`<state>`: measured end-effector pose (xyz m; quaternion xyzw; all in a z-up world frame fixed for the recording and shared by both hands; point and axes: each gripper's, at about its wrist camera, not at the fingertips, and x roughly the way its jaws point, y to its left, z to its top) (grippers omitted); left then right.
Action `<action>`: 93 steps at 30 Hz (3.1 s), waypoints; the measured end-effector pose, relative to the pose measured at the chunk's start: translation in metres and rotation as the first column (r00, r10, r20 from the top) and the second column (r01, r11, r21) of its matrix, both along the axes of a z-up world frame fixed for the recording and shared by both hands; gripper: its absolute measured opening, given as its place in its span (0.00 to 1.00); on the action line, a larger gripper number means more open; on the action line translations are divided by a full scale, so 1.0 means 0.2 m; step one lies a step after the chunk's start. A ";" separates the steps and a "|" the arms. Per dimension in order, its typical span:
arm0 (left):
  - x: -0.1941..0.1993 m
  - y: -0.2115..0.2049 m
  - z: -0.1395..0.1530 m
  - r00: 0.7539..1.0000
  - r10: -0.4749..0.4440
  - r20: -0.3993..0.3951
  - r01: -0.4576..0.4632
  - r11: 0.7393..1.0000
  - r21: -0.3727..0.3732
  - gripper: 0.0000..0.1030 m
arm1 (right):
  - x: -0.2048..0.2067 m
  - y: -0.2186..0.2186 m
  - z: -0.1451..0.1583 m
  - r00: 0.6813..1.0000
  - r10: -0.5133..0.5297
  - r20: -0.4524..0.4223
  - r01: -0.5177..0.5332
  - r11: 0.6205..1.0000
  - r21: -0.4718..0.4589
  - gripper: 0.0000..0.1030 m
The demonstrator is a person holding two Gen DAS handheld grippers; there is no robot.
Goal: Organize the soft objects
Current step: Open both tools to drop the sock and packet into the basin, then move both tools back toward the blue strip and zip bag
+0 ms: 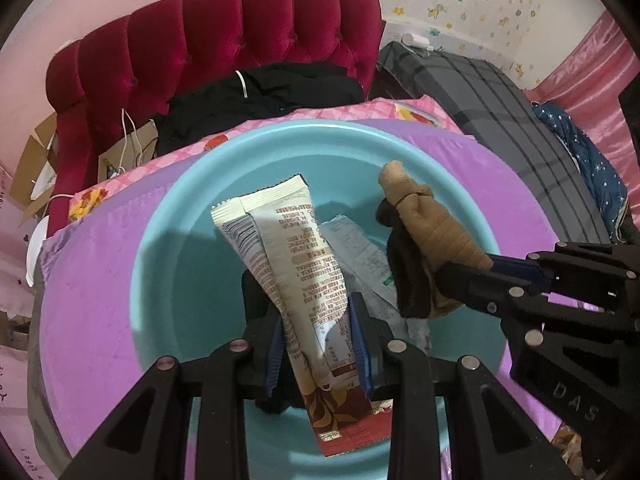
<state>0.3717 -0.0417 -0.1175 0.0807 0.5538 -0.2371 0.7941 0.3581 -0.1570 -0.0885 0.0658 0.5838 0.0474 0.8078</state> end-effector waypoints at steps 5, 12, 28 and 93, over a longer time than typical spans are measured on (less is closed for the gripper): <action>0.05 0.00 -0.07 1.000 0.006 -0.025 -0.005 1.000 0.016 0.32 | 0.05 -0.01 -0.05 1.000 -0.018 -0.017 0.018 1.000 0.005 0.11; 0.06 -0.01 -0.12 0.999 0.011 -0.038 -0.010 1.000 0.024 0.33 | 0.11 -0.01 -0.11 0.998 -0.032 -0.052 0.035 0.998 0.048 0.11; -0.04 0.02 -0.03 0.996 0.060 0.066 -0.063 0.997 0.048 1.00 | 0.02 -0.09 0.02 0.996 -0.089 0.011 0.088 0.996 0.017 0.96; -1.31 0.66 -0.24 0.976 0.215 0.040 -0.217 0.975 0.044 1.00 | -1.28 -0.26 -0.19 0.994 -0.095 0.052 0.099 0.993 -0.071 1.00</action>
